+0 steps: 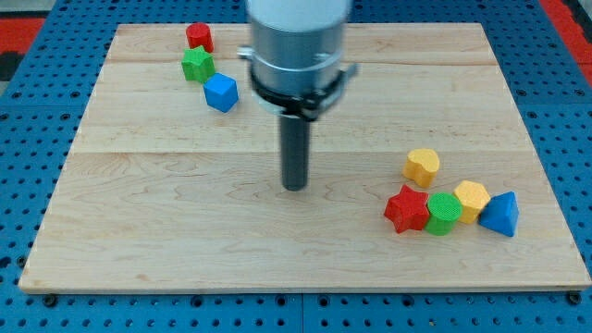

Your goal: Drag the blue cube to the top left of the red star

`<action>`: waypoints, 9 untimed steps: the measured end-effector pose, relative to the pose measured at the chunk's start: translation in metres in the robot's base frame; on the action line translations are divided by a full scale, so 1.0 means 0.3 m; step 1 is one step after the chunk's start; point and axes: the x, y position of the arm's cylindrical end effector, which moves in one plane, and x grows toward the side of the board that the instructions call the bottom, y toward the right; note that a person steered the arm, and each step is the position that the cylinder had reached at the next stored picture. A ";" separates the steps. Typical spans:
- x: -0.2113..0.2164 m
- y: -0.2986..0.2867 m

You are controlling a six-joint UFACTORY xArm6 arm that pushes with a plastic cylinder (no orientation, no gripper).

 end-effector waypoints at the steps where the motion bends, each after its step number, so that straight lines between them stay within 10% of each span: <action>1: -0.060 -0.343; 3: -0.527 -0.422; 4: -0.519 -0.027; 9: -0.342 0.051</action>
